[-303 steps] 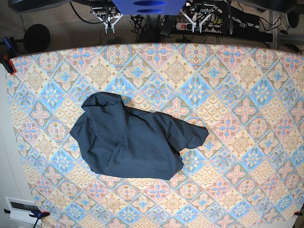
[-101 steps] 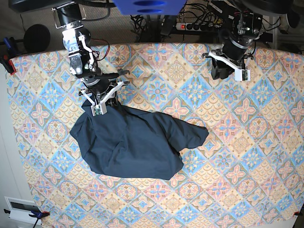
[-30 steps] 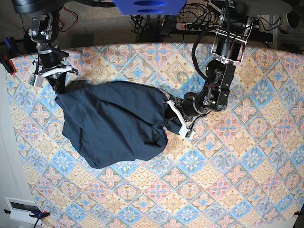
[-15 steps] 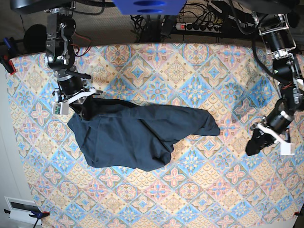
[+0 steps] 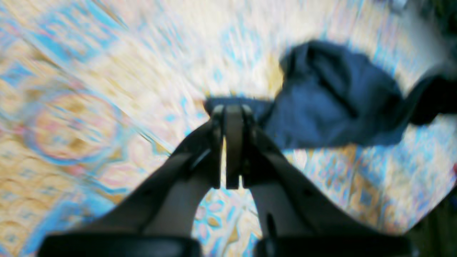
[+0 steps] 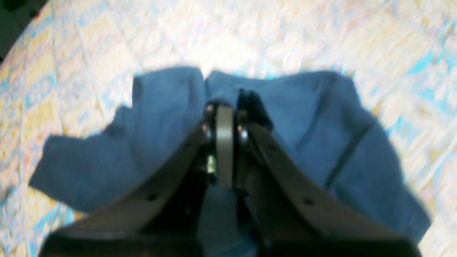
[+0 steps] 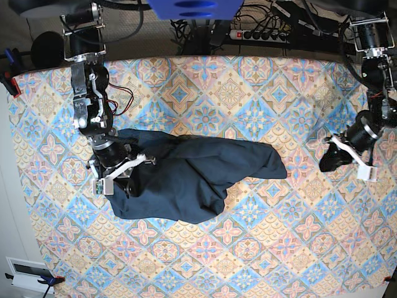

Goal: Layout the t-shirt on the table in an organized manner, then fold the t-shirt properly
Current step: 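Pull the sleeve away from the right gripper to stretch the shirt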

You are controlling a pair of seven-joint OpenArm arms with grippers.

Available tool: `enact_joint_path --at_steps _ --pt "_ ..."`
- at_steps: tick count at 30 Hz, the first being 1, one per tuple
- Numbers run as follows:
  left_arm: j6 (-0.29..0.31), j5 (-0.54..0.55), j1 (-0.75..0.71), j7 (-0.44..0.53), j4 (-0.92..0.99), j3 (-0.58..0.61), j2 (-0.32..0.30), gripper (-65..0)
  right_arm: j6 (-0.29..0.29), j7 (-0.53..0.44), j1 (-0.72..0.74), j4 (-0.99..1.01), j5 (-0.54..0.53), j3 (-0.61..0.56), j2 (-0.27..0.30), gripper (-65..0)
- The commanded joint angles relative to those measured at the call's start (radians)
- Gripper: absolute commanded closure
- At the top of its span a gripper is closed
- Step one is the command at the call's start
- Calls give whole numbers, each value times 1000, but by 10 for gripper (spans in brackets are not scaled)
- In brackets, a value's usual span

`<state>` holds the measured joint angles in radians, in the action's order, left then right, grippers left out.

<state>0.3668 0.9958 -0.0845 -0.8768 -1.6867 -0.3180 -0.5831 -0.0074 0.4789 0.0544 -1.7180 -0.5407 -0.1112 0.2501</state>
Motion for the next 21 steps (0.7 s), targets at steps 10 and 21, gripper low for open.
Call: enact_joint_path --at_steps 10,21 --pt "2 -414 99 21 -23 319 156 -239 7 -52 -28 -57 -6 121 73 0" --pt "-4 -437 127 123 190 300 254 -249 7 -73 -40 -81 -8 137 107 0"
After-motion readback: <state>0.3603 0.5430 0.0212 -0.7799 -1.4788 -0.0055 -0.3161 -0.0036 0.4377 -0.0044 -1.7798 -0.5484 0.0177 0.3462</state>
